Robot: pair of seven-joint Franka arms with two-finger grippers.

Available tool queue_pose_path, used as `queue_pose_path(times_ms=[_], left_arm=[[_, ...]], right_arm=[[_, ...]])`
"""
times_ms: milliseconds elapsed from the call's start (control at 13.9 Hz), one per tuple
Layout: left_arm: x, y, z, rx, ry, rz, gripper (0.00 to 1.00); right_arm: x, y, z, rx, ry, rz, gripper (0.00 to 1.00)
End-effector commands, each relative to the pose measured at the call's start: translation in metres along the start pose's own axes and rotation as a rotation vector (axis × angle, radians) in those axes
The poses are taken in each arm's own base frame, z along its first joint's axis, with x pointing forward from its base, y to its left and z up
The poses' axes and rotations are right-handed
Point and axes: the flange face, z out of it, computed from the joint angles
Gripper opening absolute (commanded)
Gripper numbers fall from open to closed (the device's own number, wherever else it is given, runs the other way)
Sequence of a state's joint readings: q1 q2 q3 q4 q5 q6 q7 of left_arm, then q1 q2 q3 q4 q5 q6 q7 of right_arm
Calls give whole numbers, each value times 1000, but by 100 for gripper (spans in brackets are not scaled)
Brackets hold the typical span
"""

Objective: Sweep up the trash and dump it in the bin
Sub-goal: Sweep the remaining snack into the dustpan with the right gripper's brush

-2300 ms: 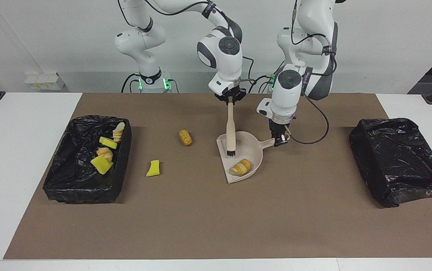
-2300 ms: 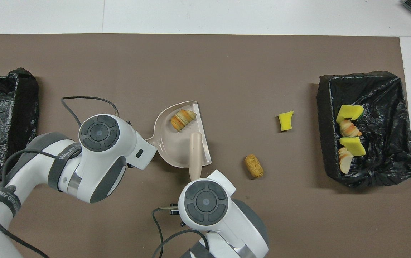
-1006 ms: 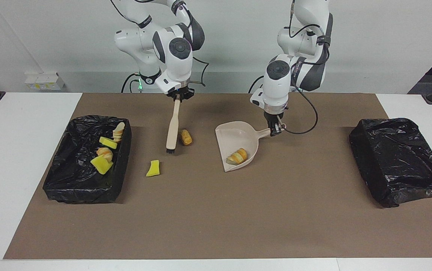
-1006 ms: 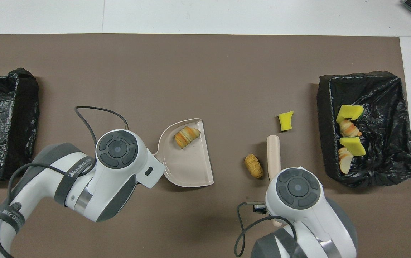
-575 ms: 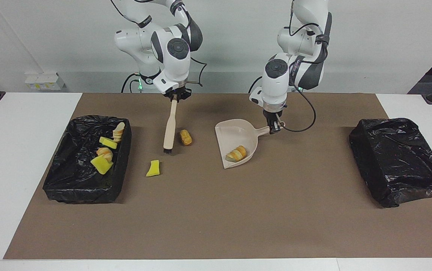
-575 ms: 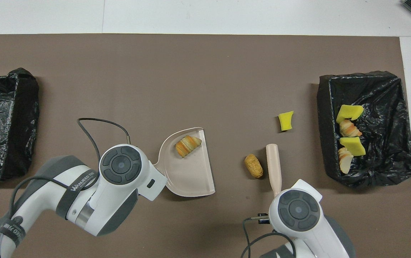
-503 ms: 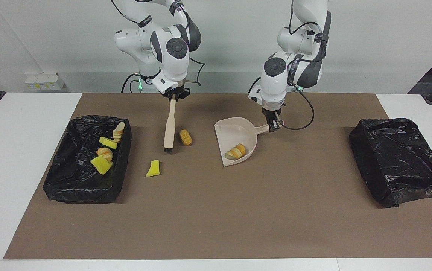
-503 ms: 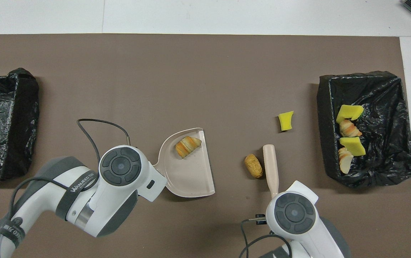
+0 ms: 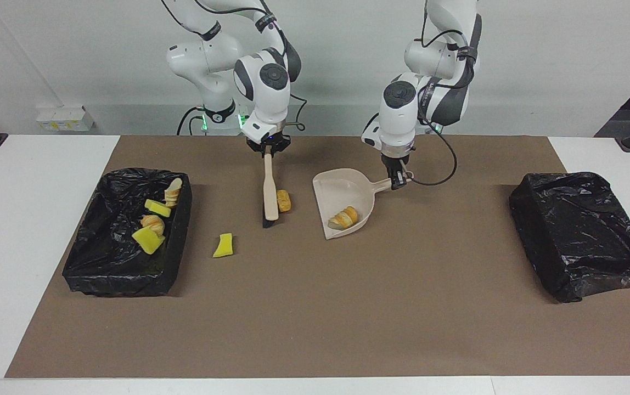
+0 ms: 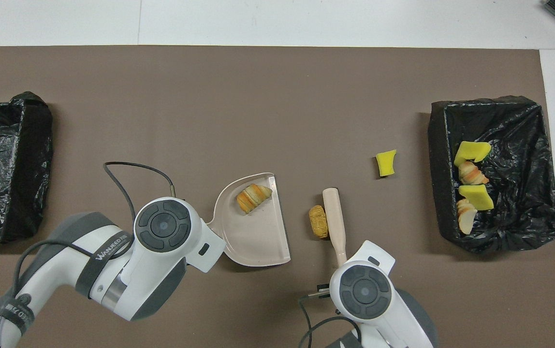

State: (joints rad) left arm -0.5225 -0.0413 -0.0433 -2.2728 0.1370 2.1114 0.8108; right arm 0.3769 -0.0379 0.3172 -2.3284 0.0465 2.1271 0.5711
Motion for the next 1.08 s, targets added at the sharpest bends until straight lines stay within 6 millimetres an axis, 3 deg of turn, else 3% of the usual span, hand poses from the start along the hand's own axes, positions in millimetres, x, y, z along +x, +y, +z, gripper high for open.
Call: queue_pose_path(times_ms=[0,359,431,647,719,1006], left_arm=[[-5,10,0,29,0,-5,0],[-3,0,7,78,57,-6,0],[-6,-5,9,77,60,-13,0],[-15,-28,7,93,78,-41,0],[-16,-47,2,94,77,-49,0],[-18,-85,-13,91,85,-75,0]], right_arm=[[16,-42,-6,72,-26,50,0],[6,-90,-34,155,-21,20,0],[6,-91,-43,164,-18,18,0],[13,-66,-67,170,4,20,0],[18,-53,-73,167,3,18,0],[58,18,-76,158,5,-13,0]])
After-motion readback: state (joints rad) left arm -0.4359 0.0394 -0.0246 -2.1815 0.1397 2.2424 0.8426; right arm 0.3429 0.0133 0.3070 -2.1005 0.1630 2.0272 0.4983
